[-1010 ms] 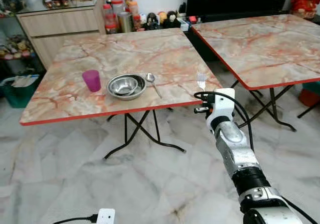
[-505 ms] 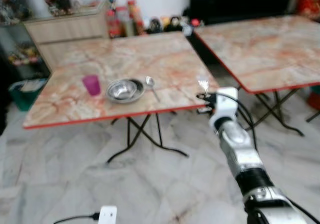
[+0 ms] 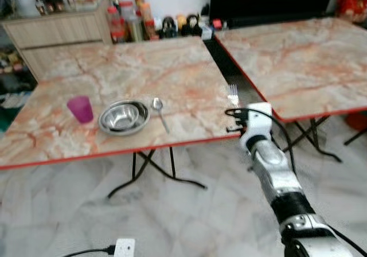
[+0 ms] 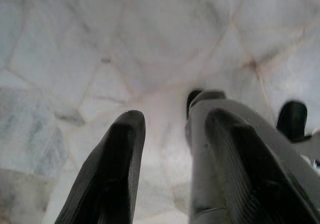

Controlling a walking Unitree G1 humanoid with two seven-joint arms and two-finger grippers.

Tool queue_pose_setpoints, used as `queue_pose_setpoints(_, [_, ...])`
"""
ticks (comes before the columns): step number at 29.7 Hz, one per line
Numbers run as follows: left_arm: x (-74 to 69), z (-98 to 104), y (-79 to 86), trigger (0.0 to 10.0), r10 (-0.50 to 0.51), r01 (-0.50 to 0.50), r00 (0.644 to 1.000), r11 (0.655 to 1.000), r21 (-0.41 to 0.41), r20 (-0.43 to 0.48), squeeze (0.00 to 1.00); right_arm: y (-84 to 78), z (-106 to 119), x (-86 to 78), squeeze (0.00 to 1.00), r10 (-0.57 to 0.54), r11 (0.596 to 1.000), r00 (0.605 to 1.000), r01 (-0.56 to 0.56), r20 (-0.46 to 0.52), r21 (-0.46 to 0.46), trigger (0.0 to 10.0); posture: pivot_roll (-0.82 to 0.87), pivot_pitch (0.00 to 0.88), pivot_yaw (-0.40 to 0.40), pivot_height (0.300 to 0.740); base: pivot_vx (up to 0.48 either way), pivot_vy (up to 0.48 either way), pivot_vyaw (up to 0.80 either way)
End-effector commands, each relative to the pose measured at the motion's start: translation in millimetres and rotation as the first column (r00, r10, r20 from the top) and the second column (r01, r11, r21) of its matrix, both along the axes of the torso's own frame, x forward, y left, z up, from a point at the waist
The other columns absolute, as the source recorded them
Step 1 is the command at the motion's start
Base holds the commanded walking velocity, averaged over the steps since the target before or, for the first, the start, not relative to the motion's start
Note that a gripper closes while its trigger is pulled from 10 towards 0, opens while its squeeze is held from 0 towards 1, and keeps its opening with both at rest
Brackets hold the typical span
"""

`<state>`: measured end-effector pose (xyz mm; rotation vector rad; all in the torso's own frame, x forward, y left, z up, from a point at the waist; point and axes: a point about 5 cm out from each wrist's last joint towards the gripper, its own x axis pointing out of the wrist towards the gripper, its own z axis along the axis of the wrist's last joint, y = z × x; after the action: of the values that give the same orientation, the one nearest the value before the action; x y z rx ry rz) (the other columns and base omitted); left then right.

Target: Setting the table

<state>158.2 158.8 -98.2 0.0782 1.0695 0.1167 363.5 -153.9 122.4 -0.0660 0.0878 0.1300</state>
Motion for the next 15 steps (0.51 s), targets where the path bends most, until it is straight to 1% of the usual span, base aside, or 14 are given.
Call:
queue_pose_setpoints(1, [-7.6,-2.7,9.7,10.0,0.012,-0.011,0.999,1.000,0.023,-0.036,0.00,18.1,8.6,2.6,0.00,0.064,0.998,0.997,-0.063,0.034,-0.005,10.0,0.02,0.000,0.019,0.740,0.401,0.000,0.80])
queue_pose_setpoints(4, [-7.6,-2.6,9.8,10.0,0.016,-0.015,0.999,1.000,0.023,-0.036,0.00,18.4,8.1,2.2,0.00,0.064,0.998,0.998,-0.064,0.030,0.000,10.0,0.02,0.000,0.019,0.740,0.438,0.000,0.80])
queue_pose_setpoints(6, [-7.7,-2.7,9.8,10.0,0.020,-0.020,0.999,1.000,0.022,-0.036,0.00,17.6,7.5,2.1,0.00,0.060,0.998,0.998,-0.060,0.028,0.004,10.0,0.02,0.000,0.018,0.740,0.444,0.000,0.50])
queue_pose_setpoints(8, [-7.7,-2.7,9.8,10.0,0.019,-0.019,0.999,1.000,0.023,-0.036,0.00,15.6,6.1,2.2,0.00,0.043,0.999,0.999,-0.043,0.017,0.029,10.0,0.02,0.000,0.019,0.740,0.442,0.000,0.00])
queue_pose_setpoints(15, [-7.4,-2.5,10.1,10.0,0.014,-0.013,0.999,1.000,0.024,-0.034,0.00,14.6,8.6,3.6,0.00,0.037,0.999,0.999,-0.038,0.025,0.038,10.0,0.01,0.000,0.020,0.740,0.449,0.000,0.00])
